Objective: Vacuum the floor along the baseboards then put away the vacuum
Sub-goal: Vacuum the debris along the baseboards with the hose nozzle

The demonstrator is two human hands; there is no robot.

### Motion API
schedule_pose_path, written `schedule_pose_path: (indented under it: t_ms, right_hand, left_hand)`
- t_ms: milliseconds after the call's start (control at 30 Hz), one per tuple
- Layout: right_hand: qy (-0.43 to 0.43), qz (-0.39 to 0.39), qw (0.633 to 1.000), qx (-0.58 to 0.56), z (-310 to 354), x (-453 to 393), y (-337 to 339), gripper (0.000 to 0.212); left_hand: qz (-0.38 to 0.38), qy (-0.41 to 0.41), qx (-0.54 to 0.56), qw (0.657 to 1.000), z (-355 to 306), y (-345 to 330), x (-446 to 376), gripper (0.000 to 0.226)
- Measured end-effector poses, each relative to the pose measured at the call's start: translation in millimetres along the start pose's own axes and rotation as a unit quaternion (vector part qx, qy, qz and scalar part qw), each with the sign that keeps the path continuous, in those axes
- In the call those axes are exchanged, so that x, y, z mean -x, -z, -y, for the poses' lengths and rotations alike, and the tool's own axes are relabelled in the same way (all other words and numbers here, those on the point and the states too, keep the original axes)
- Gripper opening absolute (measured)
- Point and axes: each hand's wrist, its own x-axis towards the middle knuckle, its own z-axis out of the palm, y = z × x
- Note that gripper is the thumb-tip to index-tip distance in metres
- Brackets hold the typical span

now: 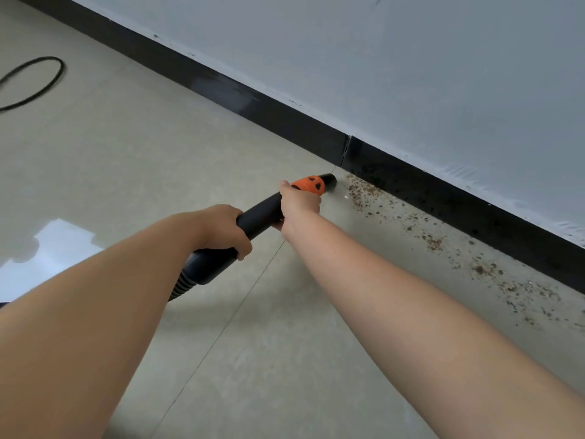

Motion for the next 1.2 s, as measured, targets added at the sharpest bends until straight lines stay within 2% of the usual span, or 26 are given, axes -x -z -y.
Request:
schedule_pose_path:
  t_ms: [133, 233, 300, 467, 567, 633, 833, 1200]
  right_hand:
    - [-0.006, 0.009, 1.000, -0.004, 11.0, -8.1, 11.4, 0.053]
    - [-0.008, 0.015, 1.000, 0.002, 20.1, -10.6, 19.9, 0.052]
    - [-0.001, 0.009, 1.000, 0.000, 26.7, -13.5, 28.2, 0.051]
    - [0.009, 0.006, 0.999, 0.050, 38.1, -13.3, 39.5, 0.034]
    - [0.003, 0.004, 1.000, 0.013, 36.3, -10.2, 37.2, 0.045]
    - [-0.001, 0.003, 1.000, -0.003, 34.9, -9.7, 34.5, 0.052]
    - [0.005, -0.016, 1.000, 0.008, 31.9, -14.2, 31.9, 0.056]
    - [-0.011, -0.078, 0.996, -0.028, 26.2, -19.0, 63.3, 0.066]
  left_hand:
    - [0.004, -0.006, 0.008, 1.000, -20.0, -5.8, 3.1, 0.019]
    - [-0.018, -0.007, 0.057, 0.998, -25.7, -8.6, 5.8, 0.015]
    - [-0.054, -0.014, 0.067, 0.996, -24.5, -9.4, 10.8, 0.026]
    - [-0.159, -0.036, -0.037, 0.986, -27.9, -22.8, 25.8, 0.055]
    - [-0.259, -0.012, -0.128, 0.957, -32.6, -34.9, 26.1, 0.047]
    - [-0.298, -0.002, -0.170, 0.939, -35.3, -42.6, 25.2, 0.039]
    - [-0.284, 0.001, -0.206, 0.936, -36.5, -48.5, 17.2, 0.035]
    - [-0.243, -0.057, -0.233, 0.940, -50.3, -55.7, 10.9, 0.038]
